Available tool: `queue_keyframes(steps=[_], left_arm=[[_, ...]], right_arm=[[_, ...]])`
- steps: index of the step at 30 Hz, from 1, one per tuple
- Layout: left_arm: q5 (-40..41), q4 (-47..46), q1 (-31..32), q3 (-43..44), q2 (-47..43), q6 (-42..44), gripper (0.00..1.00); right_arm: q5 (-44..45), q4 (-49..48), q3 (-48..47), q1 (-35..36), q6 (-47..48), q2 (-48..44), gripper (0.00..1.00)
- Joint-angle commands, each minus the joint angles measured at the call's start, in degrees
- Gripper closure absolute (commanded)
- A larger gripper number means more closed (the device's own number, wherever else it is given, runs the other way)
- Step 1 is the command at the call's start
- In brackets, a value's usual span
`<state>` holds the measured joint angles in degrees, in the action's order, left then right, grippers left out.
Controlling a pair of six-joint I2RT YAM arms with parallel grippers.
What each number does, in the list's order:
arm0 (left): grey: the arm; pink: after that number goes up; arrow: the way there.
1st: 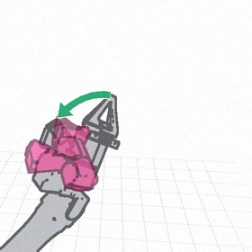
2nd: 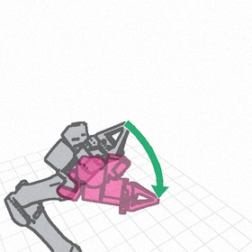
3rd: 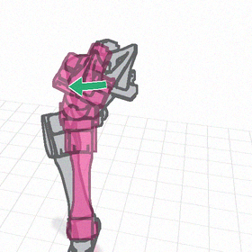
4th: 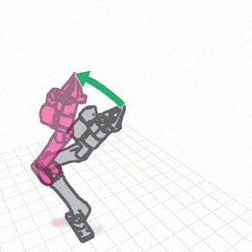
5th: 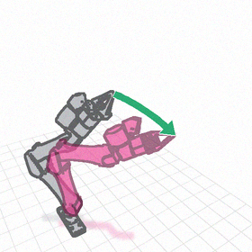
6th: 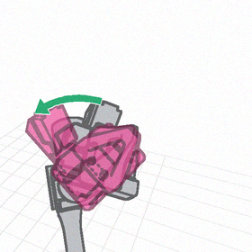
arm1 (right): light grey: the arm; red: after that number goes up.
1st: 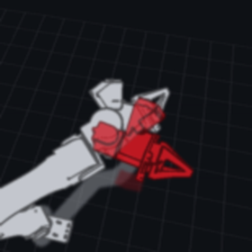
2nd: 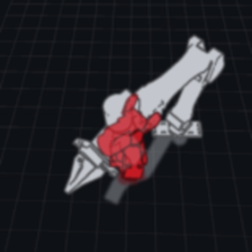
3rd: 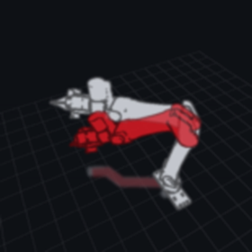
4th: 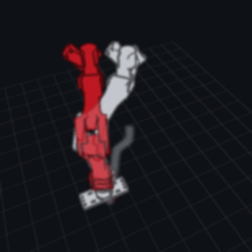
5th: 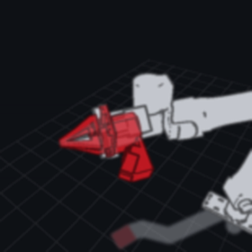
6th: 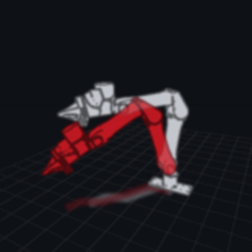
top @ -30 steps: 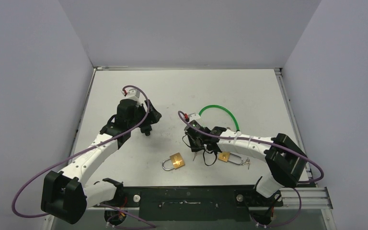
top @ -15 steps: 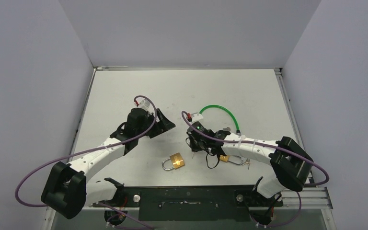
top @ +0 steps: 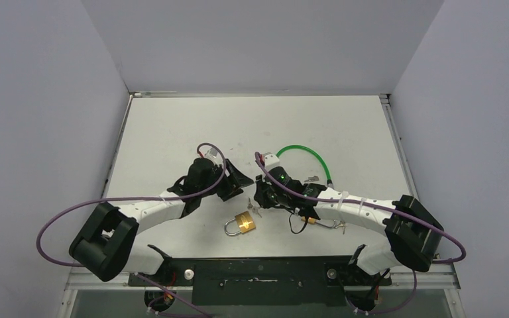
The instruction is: Unlock with the key
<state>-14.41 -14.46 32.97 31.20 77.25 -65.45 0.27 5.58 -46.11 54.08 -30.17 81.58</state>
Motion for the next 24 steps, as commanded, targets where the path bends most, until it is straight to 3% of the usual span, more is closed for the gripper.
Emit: queue_keyframes(steps=[1,4,8,12,14,24], left_arm=[[-2.6,-6.5,1.0,0.1,1.7,-2.8,0.40],[-2.2,-6.2,1.3,-0.2,2.8,-3.1,0.44],[4.9,-0.4,1.3,-0.5,1.6,-1.4,0.47],[12.4,6.4,1.2,-0.2,-1.6,0.1,0.48],[15.2,9.0,1.1,0.3,-2.9,1.2,0.48],[17.4,11.2,0.3,0.4,-3.0,3.1,0.50]], right_arm=[[-2.6,-4.9,-1.1,-0.1,1.0,-1.0,0.94],[-2.9,-5.1,-1.3,-0.1,0.9,-0.3,0.94],[-1.4,-2.6,-2.6,0.0,0.6,1.9,0.91],[1.8,2.9,-5.1,0.1,-1.2,5.4,0.71],[2.6,5.4,-6.7,0.1,-2.8,7.7,0.65],[2.5,6.8,-11.6,-0.3,-11.5,15.2,0.62]])
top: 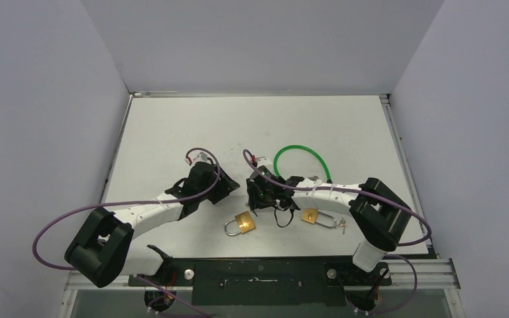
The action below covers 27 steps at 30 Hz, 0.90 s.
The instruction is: Unlock with the key
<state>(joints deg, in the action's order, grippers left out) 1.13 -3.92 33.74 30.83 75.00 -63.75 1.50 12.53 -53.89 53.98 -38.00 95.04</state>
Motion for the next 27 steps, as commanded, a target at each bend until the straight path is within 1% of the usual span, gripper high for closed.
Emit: queue_keyframes(steps=[1,9,14,17,22,24,27], left_arm=[[1.9,0.7,-0.6,0.6,-0.8,1.5,0.50],[2.0,1.4,-2.1,0.0,-1.5,1.8,0.50],[1.4,1.3,-2.9,-0.3,-1.5,1.7,0.50],[1.1,1.3,-3.2,-0.3,-1.5,1.9,0.50],[0.8,1.3,-3.5,-0.4,-1.5,2.0,0.50],[0.7,1.4,-3.6,-0.4,-1.7,1.9,0.50],[0.7,1.6,-3.8,-0.4,-2.0,1.8,0.50]], right_arm=[[1.1,0.2,-4.4,-0.1,-3.5,2.5,0.62],[0.6,2.0,-7.2,1.4,0.9,6.4,0.63],[4.0,5.0,-10.5,2.8,3.8,8.6,0.66],[5.9,6.9,-12.3,3.7,5.1,9.6,0.64],[7.4,9.3,-13.9,4.2,5.6,11.2,0.65],[8.4,10.5,-14.8,4.2,5.8,12.0,0.67],[10.0,11.5,-15.7,4.7,6.5,13.0,0.76]])
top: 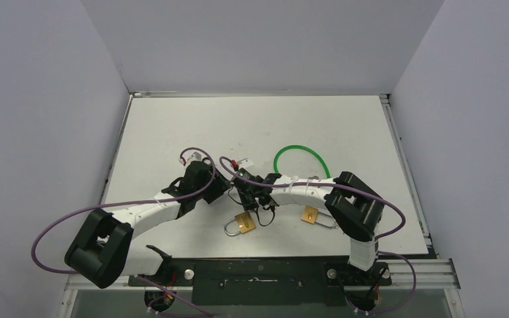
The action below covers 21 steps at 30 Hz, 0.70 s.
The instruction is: Unlock with the key
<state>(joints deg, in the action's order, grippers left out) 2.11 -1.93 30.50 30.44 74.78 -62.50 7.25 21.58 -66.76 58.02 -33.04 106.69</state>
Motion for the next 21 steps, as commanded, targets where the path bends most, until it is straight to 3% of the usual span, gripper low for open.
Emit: queue_keyframes(steps=[1,8,13,21], left_arm=[[-0.4,-0.3,-0.6,-0.1,-1.9,0.5,0.50],[-1.0,-0.1,-1.1,-0.1,-2.3,0.1,0.50],[-2.1,-0.5,-1.3,0.0,-3.0,-0.5,0.48],[-8.5,-3.8,-1.4,0.1,-4.2,-1.2,0.33]], right_arm=[[4.7,2.9,-3.1,0.8,1.9,1.7,0.79],[8.7,2.7,-3.4,1.6,3.4,1.7,1.00],[8.4,-4.2,1.1,1.6,5.7,-3.5,1.00],[1.4,-20.9,11.9,1.7,9.8,-15.3,1.00]])
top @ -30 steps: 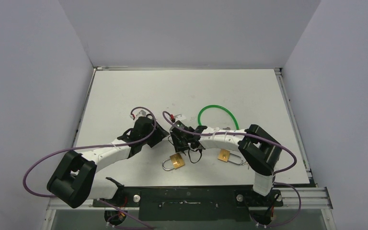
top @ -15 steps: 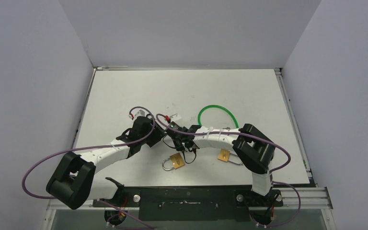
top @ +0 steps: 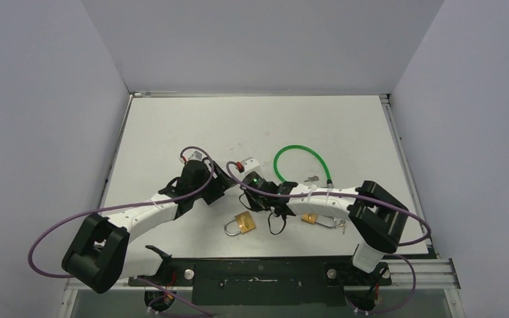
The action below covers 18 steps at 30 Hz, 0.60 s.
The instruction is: Unlock with the key
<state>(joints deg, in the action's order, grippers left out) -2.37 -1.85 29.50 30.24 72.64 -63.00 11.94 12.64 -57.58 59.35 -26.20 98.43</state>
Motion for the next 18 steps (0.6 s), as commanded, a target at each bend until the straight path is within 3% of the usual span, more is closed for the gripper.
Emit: queue_keyframes(steps=[1,11,14,18], left_arm=[[-4.6,-4.2,-0.4,0.3,-2.2,-0.8,0.31],[-12.5,-9.5,-0.5,0.4,-3.4,-4.4,0.27],[-14.4,-10.3,-0.6,0.8,-2.8,-3.2,0.34],[-18.2,-9.8,-0.6,2.4,-1.4,-1.1,0.50]], right_arm=[[-4.7,-14.9,3.9,0.3,3.3,-8.3,1.00],[-14.8,-25.9,11.2,0.2,6.9,-16.7,1.00],[-17.2,-26.8,11.8,0.1,8.3,-17.7,1.00],[-17.9,-26.1,11.5,-0.2,8.4,-18.2,1.00]])
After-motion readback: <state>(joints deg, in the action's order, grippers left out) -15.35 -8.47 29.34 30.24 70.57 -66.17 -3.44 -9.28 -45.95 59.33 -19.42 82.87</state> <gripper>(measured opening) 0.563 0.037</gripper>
